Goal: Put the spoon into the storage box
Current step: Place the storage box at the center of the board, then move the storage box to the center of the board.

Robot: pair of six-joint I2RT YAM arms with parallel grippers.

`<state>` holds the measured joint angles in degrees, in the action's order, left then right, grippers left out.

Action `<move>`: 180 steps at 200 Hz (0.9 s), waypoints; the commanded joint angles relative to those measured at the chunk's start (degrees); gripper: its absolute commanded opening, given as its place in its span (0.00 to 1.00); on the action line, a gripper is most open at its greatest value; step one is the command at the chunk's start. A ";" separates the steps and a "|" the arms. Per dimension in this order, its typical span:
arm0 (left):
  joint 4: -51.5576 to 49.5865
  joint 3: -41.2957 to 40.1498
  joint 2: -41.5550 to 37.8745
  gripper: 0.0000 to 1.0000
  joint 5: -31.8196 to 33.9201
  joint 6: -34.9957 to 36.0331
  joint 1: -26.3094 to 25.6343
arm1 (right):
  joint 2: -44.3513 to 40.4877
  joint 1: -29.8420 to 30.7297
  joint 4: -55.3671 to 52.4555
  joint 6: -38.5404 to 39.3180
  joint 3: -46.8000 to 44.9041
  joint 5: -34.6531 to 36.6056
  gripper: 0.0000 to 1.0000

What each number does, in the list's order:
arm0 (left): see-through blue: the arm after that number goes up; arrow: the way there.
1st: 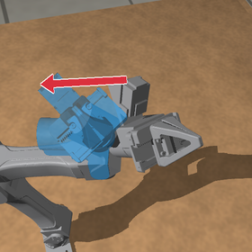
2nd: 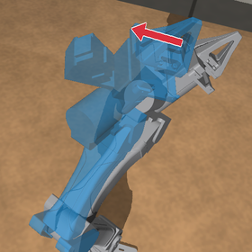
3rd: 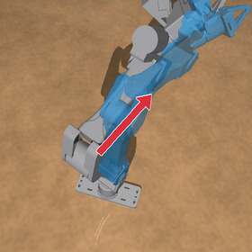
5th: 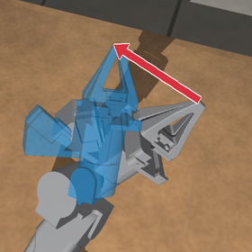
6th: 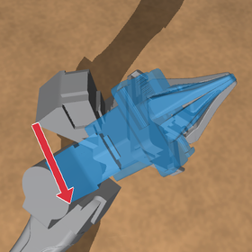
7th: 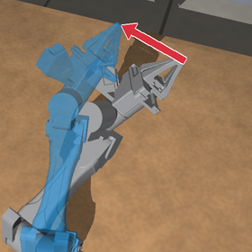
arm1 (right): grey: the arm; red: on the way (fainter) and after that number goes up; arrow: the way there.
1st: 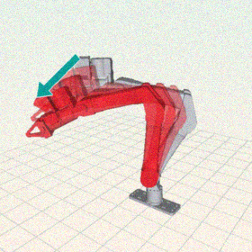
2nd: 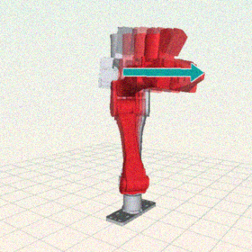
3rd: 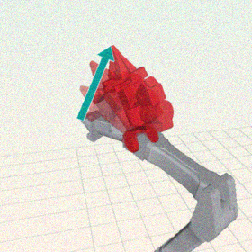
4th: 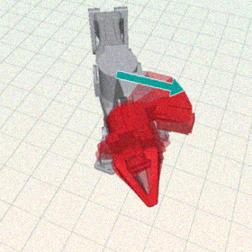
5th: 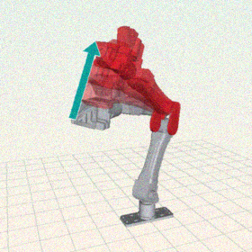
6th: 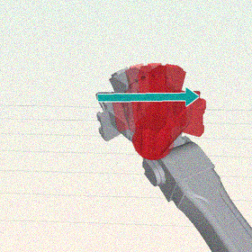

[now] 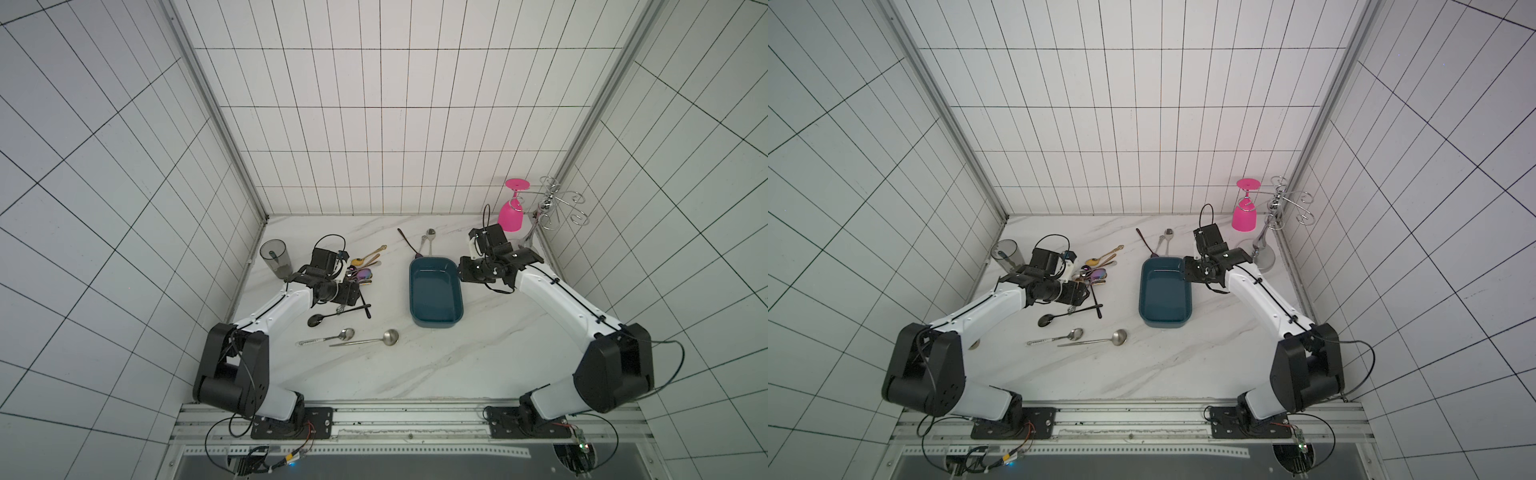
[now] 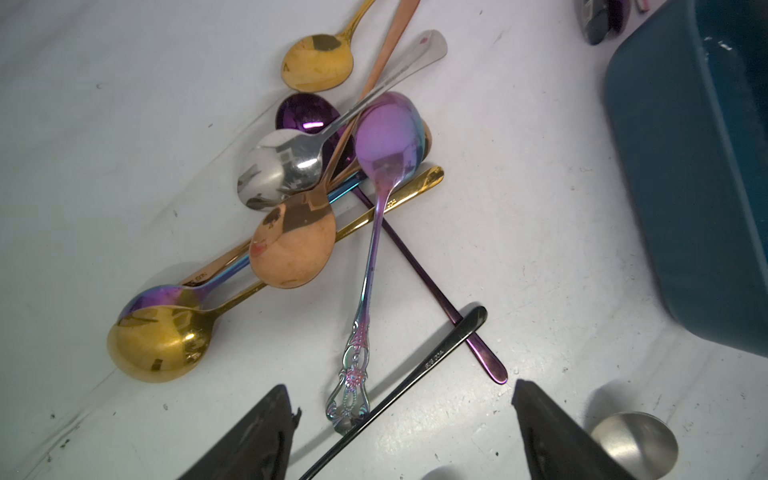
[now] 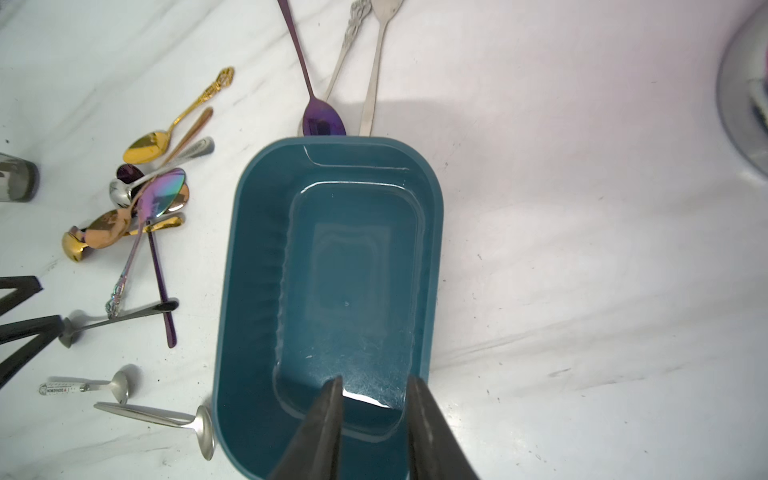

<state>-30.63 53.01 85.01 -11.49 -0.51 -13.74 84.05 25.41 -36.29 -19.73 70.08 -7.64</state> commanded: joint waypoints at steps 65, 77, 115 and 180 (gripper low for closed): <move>3.18 0.85 3.46 0.82 1.80 -2.60 0.00 | 10.01 -0.80 -0.15 -0.44 -1.97 -0.05 0.33; 3.10 1.14 3.91 0.82 1.83 -2.91 -0.02 | 11.39 -0.80 0.29 -1.05 -2.34 -0.14 0.35; 3.12 1.39 4.46 0.82 2.08 -3.53 0.02 | 13.88 -0.72 0.76 -1.30 -3.21 1.10 0.40; 2.74 2.18 5.72 0.82 1.93 -4.23 0.03 | 18.62 4.27 1.45 -1.70 0.74 0.69 0.42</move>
<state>-28.47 53.39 89.43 -10.04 -4.16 -13.72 100.18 26.72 -34.59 -20.69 68.18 -7.46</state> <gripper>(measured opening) 0.822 0.418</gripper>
